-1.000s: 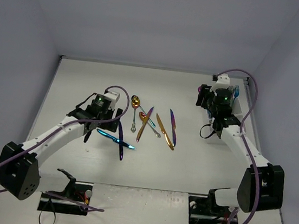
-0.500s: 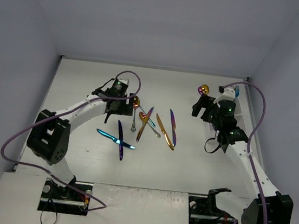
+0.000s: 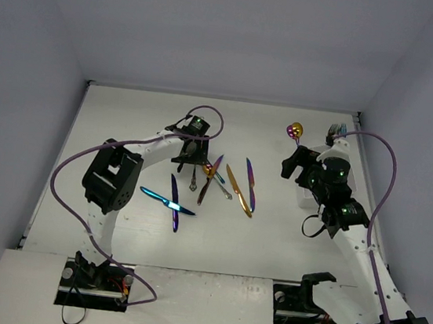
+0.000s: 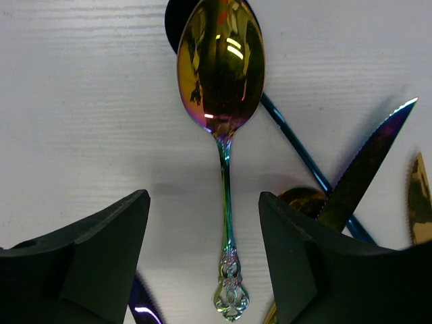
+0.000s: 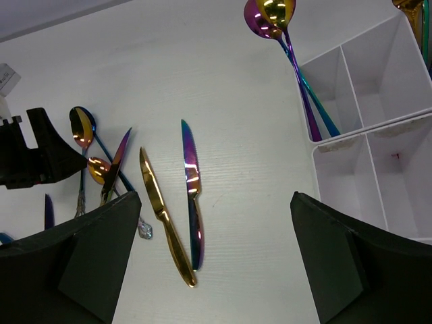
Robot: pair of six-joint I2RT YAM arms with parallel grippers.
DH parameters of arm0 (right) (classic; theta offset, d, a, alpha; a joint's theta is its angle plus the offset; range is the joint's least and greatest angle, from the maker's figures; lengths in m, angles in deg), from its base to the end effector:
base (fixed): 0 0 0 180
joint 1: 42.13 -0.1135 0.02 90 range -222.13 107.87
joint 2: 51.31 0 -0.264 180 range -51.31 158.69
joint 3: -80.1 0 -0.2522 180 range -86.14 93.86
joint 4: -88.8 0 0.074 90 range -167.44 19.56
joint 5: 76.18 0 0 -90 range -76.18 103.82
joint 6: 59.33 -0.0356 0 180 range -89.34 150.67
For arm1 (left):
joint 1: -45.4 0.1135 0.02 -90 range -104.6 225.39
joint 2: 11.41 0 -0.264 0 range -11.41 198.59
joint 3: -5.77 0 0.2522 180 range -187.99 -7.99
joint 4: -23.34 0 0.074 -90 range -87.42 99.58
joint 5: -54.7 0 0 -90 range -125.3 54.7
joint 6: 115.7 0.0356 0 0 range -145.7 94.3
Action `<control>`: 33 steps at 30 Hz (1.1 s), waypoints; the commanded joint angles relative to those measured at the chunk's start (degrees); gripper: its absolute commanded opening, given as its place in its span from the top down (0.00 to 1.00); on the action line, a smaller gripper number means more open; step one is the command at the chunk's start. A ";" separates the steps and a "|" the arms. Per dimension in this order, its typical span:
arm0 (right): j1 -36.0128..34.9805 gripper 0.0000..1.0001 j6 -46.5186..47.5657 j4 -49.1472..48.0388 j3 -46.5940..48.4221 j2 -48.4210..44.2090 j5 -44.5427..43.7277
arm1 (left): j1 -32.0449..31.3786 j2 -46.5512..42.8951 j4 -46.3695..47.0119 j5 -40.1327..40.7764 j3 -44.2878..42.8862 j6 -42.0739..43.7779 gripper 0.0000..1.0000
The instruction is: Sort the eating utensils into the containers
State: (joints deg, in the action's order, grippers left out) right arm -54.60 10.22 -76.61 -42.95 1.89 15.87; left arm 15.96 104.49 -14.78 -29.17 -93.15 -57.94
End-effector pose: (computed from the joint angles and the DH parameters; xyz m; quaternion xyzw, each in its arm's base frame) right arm 0.2156 0.0490 0.3208 0.0423 0.7695 0.1937 0.6070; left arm 0.3843 -0.2125 0.1876 -0.0393 0.9519 -0.1097 0.2833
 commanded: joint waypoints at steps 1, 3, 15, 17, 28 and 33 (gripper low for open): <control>-0.01 0.09 -0.91 -1.00 -0.47 -2.26 1.25 | -0.35 -0.48 0.27 2.63 -4.70 -1.42 0.42; -0.01 0.09 -0.91 0.47 -0.64 -2.64 1.53 | -0.36 0.25 0.20 2.91 -5.08 -1.42 0.46; -0.01 0.07 1.18 2.39 -0.06 -3.28 1.44 | -3.29 3.76 -1.27 4.90 -6.26 -2.00 0.64; -0.01 0.07 1.27 2.51 0.05 -3.21 1.66 | -3.74 4.82 -1.53 5.10 -6.51 -2.28 0.64; -0.01 0.06 1.44 3.39 0.38 -3.28 4.26 | -2.87 3.37 -2.83 6.95 -3.49 -4.59 1.00; -0.08 0.06 2.15 3.31 1.93 -1.83 6.38 | -2.73 0.48 -3.75 8.83 -3.01 -1.44 1.00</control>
State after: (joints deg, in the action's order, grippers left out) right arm -54.60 11.33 -71.57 -43.60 -0.87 19.59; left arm 12.49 109.34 -15.05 -23.38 -97.42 -61.72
